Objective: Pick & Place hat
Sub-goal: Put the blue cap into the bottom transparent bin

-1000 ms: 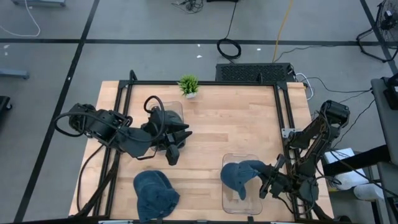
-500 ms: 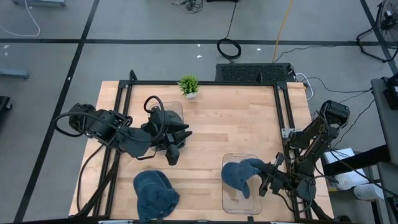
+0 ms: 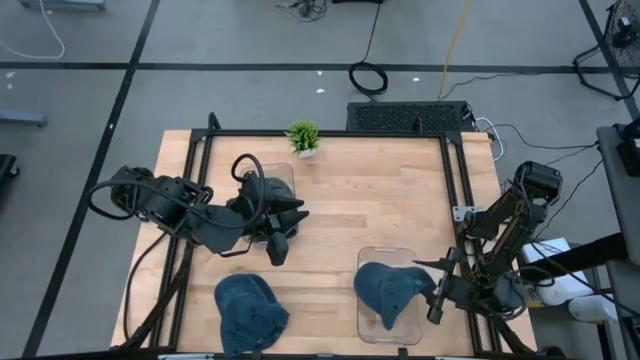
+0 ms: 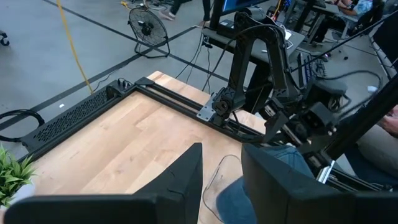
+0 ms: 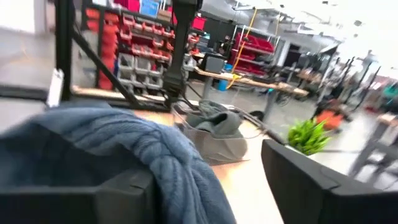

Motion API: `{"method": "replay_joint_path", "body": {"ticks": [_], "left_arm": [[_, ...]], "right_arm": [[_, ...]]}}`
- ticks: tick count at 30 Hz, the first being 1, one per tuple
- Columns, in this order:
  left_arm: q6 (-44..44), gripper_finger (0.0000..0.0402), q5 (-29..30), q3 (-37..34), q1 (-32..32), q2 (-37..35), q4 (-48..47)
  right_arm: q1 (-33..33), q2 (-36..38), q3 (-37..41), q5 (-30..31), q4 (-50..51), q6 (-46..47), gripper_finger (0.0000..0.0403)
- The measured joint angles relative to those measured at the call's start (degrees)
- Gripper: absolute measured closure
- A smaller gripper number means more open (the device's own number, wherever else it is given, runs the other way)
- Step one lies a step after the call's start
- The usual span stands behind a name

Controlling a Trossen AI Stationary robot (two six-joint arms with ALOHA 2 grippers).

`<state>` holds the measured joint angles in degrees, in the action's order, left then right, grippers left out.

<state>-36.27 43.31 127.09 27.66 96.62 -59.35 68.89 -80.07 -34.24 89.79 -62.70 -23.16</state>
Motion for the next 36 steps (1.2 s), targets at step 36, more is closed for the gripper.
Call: {"method": "replay_joint_path", "body": {"ticks": [36], "left_arm": [[0.0,0.0282,0.0,0.0,0.0,0.0,0.0]], "right_arm": [[-0.5,3.1,0.0,0.2,-23.2,-7.0,0.0069]]}}
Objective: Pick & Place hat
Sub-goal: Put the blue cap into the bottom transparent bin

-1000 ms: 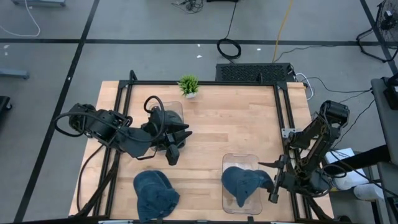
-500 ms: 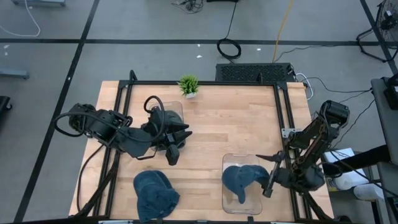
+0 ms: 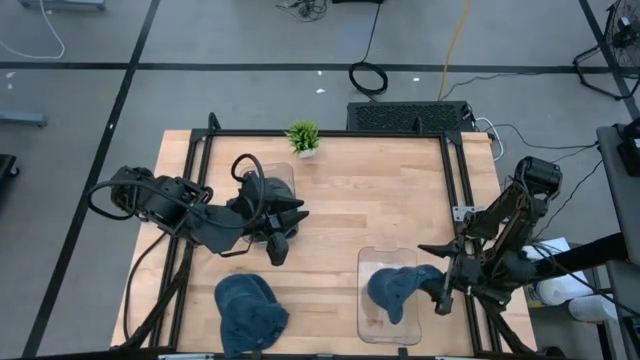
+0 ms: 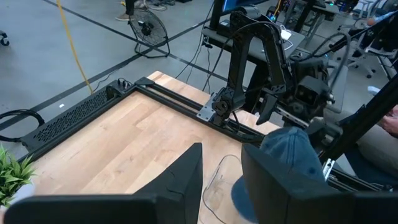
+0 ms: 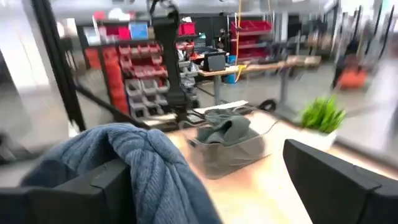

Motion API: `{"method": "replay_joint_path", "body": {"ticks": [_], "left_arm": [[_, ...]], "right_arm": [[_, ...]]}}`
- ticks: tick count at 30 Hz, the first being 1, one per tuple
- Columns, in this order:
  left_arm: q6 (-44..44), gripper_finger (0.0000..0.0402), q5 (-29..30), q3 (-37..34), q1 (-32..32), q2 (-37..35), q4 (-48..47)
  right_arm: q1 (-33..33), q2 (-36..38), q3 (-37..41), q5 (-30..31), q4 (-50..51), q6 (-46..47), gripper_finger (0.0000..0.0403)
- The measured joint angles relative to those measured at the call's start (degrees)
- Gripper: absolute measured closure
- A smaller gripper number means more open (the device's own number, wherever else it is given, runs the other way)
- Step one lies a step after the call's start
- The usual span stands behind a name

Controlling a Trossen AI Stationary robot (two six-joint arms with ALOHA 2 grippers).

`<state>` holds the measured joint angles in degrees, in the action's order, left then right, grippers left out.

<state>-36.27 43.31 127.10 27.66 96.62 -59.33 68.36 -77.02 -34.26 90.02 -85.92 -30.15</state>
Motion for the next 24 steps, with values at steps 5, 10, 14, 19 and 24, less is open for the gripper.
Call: {"method": "replay_joint_path", "body": {"ticks": [5,10,14,19,24], "left_arm": [[0.0,0.0282,0.0,0.0,0.0,0.0,0.0],[0.0,0.0282,0.0,0.0,0.0,0.0,0.0],[0.0,0.0282,0.0,0.0,0.0,0.0,0.0],[0.0,0.0282,0.0,0.0,0.0,0.0,0.0],[0.0,0.0282,0.0,0.0,0.0,0.0,0.0]], "right_arm": [[-0.9,-0.2,0.0,-0.1,20.5,-1.0,0.0069],[-2.0,-0.2,0.0,-3.3,36.6,7.5,0.0069],[-2.5,-0.1,0.0,-5.0,36.3,20.6,0.0069],[-2.9,-0.2,0.0,-12.9,40.0,35.1,0.0069],[-6.9,-0.2,-0.1,-19.9,59.6,55.6,0.0069]]}}
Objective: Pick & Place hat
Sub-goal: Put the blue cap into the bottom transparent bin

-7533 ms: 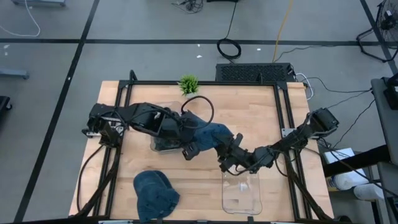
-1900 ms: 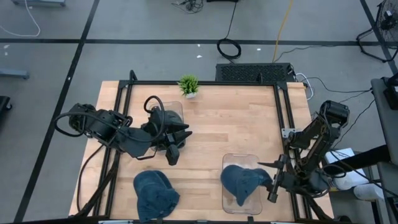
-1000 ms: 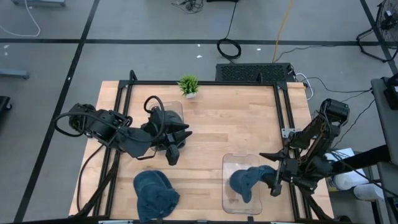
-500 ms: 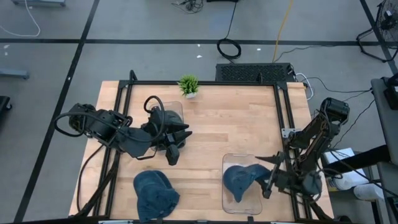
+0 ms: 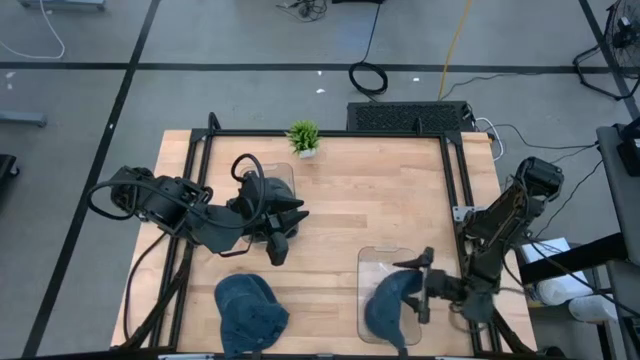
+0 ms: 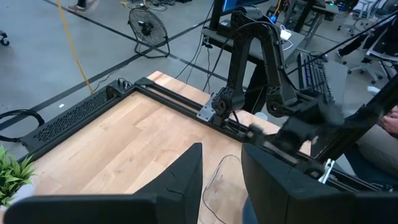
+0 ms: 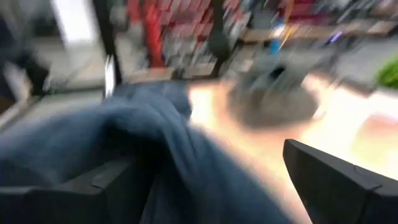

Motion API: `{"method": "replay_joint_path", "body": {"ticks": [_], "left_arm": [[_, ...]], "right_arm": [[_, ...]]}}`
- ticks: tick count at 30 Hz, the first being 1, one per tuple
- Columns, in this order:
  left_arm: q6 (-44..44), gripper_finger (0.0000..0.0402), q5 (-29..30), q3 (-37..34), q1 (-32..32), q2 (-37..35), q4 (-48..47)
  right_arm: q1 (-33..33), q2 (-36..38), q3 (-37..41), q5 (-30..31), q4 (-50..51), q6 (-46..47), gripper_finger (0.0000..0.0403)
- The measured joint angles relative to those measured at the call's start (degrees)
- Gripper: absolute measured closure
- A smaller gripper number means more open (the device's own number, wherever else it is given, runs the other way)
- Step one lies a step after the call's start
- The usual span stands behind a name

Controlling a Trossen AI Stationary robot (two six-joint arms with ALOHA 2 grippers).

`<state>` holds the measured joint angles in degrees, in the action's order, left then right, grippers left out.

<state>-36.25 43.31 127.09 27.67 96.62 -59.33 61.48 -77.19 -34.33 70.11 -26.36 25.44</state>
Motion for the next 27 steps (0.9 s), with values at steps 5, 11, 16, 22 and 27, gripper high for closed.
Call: {"method": "replay_joint_path", "body": {"ticks": [5,11,16,22,27], "left_arm": [[0.0,0.0282,0.0,0.0,0.0,0.0,0.0],[0.0,0.0282,0.0,0.0,0.0,0.0,0.0],[0.0,0.0282,0.0,0.0,0.0,0.0,0.0],[0.0,0.0282,0.0,0.0,0.0,0.0,0.0],[0.0,0.0282,0.0,0.0,0.0,0.0,0.0]], "right_arm": [[-3.6,0.0,0.0,-17.7,11.3,11.3,0.0069],[-4.5,3.0,0.0,-28.1,10.4,12.7,0.0069],[-4.6,8.7,0.0,-36.5,12.2,19.4,0.0069],[-4.4,15.2,0.0,-43.7,16.5,24.1,0.0069],[-3.7,18.3,0.0,-44.9,16.3,23.4,0.0069]]}}
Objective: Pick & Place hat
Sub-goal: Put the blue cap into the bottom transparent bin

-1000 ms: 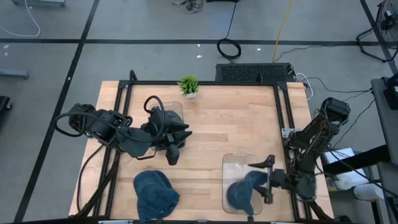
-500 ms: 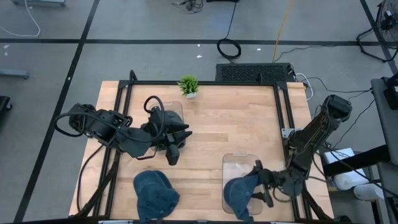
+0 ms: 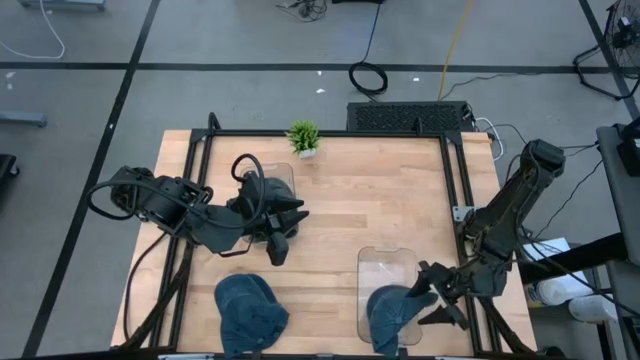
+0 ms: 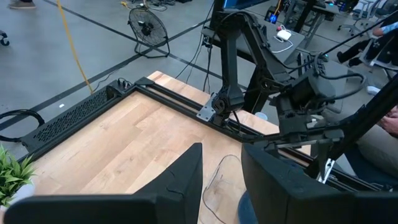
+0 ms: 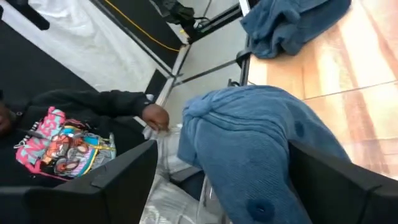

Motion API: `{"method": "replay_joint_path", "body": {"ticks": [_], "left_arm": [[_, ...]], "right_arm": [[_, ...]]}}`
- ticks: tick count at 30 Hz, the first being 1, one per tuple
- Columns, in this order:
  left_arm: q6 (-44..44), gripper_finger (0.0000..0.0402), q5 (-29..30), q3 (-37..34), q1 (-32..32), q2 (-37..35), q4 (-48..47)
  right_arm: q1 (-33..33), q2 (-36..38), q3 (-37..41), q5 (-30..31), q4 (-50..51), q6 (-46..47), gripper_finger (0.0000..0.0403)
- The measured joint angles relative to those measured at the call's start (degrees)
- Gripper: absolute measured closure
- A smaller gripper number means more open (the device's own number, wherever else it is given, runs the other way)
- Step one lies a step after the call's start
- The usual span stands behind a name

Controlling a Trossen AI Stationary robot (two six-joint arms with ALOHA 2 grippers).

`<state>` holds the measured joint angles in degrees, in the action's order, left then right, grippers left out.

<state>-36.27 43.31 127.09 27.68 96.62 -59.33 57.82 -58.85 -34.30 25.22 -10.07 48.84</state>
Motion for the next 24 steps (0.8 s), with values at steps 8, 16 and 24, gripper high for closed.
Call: {"method": "replay_joint_path", "body": {"ticks": [8,16,24], "left_arm": [[0.0,0.0282,0.0,0.0,0.0,0.0,0.0],[0.0,0.0282,0.0,0.0,0.0,0.0,0.0],[0.0,0.0282,0.0,0.0,0.0,0.0,0.0]], "right_arm": [[0.4,0.6,0.1,-4.5,-2.3,1.4,0.0069],[0.3,0.6,0.1,-4.1,-11.6,-13.6,0.0069],[0.3,-0.3,0.3,-1.2,-12.6,-16.3,0.0069]]}}
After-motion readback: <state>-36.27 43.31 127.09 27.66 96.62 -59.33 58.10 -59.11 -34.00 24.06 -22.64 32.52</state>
